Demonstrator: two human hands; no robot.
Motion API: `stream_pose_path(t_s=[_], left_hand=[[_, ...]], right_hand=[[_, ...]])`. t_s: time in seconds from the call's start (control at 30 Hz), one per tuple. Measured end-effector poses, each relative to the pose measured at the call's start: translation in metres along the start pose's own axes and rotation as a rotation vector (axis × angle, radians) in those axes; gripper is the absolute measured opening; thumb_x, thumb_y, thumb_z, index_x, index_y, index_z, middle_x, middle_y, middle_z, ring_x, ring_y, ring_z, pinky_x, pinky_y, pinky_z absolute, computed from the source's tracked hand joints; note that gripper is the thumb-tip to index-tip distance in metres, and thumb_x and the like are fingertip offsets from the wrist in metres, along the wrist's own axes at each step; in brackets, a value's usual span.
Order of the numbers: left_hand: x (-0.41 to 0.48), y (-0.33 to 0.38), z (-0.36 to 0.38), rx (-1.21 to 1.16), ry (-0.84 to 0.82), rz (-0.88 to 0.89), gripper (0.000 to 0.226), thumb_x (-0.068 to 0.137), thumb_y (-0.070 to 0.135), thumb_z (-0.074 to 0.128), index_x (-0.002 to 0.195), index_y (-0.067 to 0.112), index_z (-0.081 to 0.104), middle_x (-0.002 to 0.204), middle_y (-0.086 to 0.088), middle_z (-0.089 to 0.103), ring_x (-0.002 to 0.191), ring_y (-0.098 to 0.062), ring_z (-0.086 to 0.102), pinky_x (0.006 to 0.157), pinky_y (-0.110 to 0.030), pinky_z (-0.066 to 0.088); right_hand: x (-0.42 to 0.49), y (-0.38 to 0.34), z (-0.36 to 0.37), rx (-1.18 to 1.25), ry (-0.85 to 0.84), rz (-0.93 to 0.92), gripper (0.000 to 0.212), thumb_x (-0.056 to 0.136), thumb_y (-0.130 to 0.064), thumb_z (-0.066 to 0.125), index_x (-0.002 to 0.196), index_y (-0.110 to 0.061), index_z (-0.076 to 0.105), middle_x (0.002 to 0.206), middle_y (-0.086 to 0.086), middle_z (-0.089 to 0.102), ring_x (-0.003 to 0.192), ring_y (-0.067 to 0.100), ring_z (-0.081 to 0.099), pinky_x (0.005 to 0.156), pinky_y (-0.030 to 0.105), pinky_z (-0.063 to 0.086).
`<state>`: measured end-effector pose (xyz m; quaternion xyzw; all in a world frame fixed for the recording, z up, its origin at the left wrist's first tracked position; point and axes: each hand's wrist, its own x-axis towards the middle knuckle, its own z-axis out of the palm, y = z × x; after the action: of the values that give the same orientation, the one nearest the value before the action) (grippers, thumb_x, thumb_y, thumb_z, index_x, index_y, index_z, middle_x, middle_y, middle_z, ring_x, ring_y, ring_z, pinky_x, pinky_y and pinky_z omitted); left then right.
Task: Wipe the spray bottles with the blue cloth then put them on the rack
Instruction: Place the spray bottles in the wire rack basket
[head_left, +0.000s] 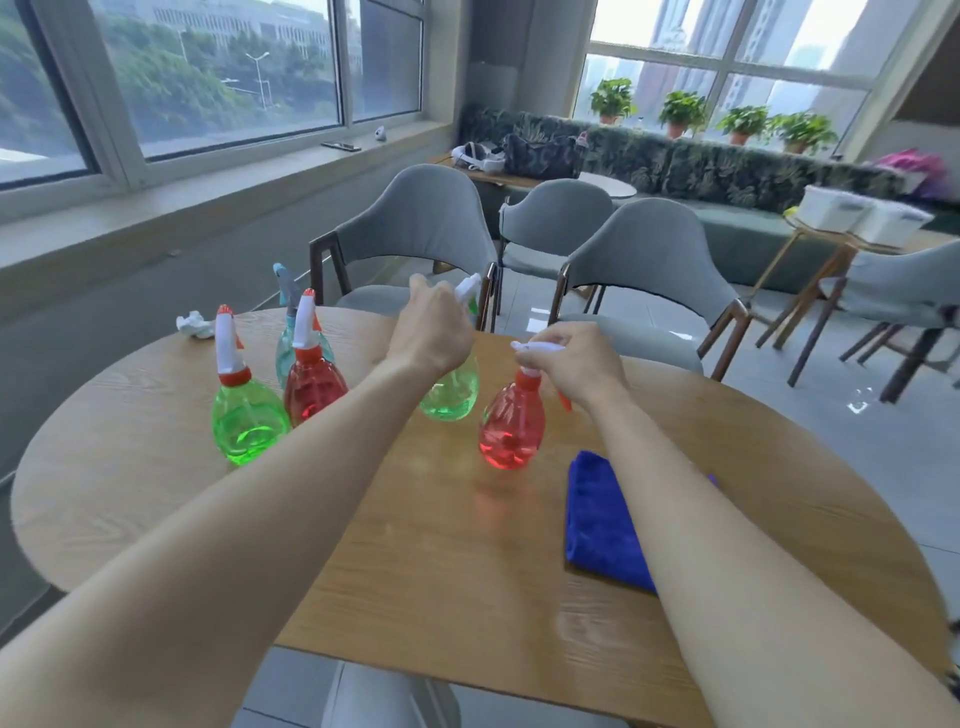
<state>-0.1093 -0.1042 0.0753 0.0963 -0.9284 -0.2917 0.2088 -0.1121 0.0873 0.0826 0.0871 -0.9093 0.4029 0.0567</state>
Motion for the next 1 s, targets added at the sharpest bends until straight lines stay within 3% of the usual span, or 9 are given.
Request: stream_pose_path(t_s=[0.1, 0.23, 0.37, 0.47, 0.63, 0.77, 0.9, 1.0], left_hand=[[-0.013, 0.043, -0.004, -0.062, -0.022, 0.017, 0.023, 0.107, 0.016, 0.045, 0.110, 0.002, 0.063, 0.113, -0.020, 0.048, 0.093, -0.041, 0.057, 0.083, -0.043, 0.047], [-0.036, 0.107, -0.001, -0.168, -0.068, 0.101, 0.022, 0.102, 0.014, 0.049, 0.090, 0.007, 0.065, 0.107, -0.028, 0.062, 0.096, -0.044, 0.064, 0.080, -0.047, 0.053], [-0.058, 0.174, 0.002, -0.264, -0.099, 0.190, 0.027, 0.103, 0.015, 0.049, 0.105, 0.001, 0.073, 0.104, -0.022, 0.071, 0.099, -0.040, 0.066, 0.074, -0.037, 0.046], [-0.076, 0.227, 0.005, -0.340, -0.108, 0.239, 0.027, 0.103, 0.021, 0.050, 0.110, 0.005, 0.071, 0.109, -0.021, 0.073, 0.106, -0.043, 0.067, 0.086, -0.045, 0.054], [-0.124, 0.329, 0.014, -0.426, -0.130, 0.367, 0.029, 0.090, 0.028, 0.045, 0.098, 0.007, 0.064, 0.098, -0.014, 0.071, 0.092, -0.037, 0.065, 0.076, -0.039, 0.049], [-0.170, 0.403, 0.030, -0.465, -0.187, 0.477, 0.033, 0.097, 0.029, 0.051, 0.085, 0.002, 0.065, 0.084, -0.017, 0.071, 0.081, -0.037, 0.066, 0.068, -0.039, 0.050], [-0.216, 0.464, 0.051, -0.480, -0.283, 0.570, 0.032, 0.094, 0.032, 0.048, 0.073, 0.010, 0.057, 0.081, -0.015, 0.069, 0.075, -0.035, 0.062, 0.064, -0.037, 0.045], [-0.248, 0.503, 0.069, -0.510, -0.349, 0.588, 0.030, 0.096, 0.032, 0.050, 0.076, 0.012, 0.058, 0.081, -0.011, 0.068, 0.076, -0.032, 0.062, 0.062, -0.035, 0.042]], right_hand=[[-0.013, 0.013, -0.032, 0.075, 0.089, 0.035, 0.010, 0.080, -0.035, 0.086, 0.082, -0.027, 0.079, 0.071, -0.012, 0.075, 0.064, -0.005, 0.067, 0.076, 0.031, 0.055], [-0.032, 0.021, -0.083, -0.071, 0.193, 0.026, 0.015, 0.080, -0.041, 0.083, 0.078, -0.029, 0.075, 0.076, -0.008, 0.077, 0.092, 0.019, 0.072, 0.084, 0.036, 0.058], [-0.057, 0.029, -0.154, -0.201, 0.301, -0.028, 0.013, 0.081, -0.041, 0.078, 0.087, -0.030, 0.076, 0.089, -0.008, 0.076, 0.091, 0.022, 0.068, 0.069, 0.032, 0.045], [-0.082, 0.040, -0.208, -0.255, 0.397, -0.053, 0.018, 0.085, -0.045, 0.077, 0.089, -0.028, 0.076, 0.091, -0.007, 0.075, 0.088, 0.022, 0.066, 0.066, 0.032, 0.042], [-0.135, 0.077, -0.295, -0.254, 0.512, 0.009, 0.020, 0.086, -0.042, 0.082, 0.093, -0.025, 0.078, 0.098, -0.004, 0.076, 0.093, 0.021, 0.069, 0.074, 0.035, 0.055], [-0.189, 0.109, -0.358, -0.230, 0.627, 0.082, 0.028, 0.083, -0.040, 0.087, 0.096, -0.018, 0.077, 0.095, 0.000, 0.073, 0.089, 0.021, 0.066, 0.073, 0.034, 0.052], [-0.240, 0.138, -0.409, -0.229, 0.734, 0.173, 0.028, 0.080, -0.040, 0.089, 0.083, -0.014, 0.077, 0.084, 0.005, 0.075, 0.081, 0.026, 0.070, 0.070, 0.038, 0.057], [-0.272, 0.163, -0.438, -0.251, 0.785, 0.230, 0.026, 0.080, -0.042, 0.088, 0.081, -0.019, 0.076, 0.082, 0.000, 0.073, 0.082, 0.026, 0.069, 0.072, 0.039, 0.056]])
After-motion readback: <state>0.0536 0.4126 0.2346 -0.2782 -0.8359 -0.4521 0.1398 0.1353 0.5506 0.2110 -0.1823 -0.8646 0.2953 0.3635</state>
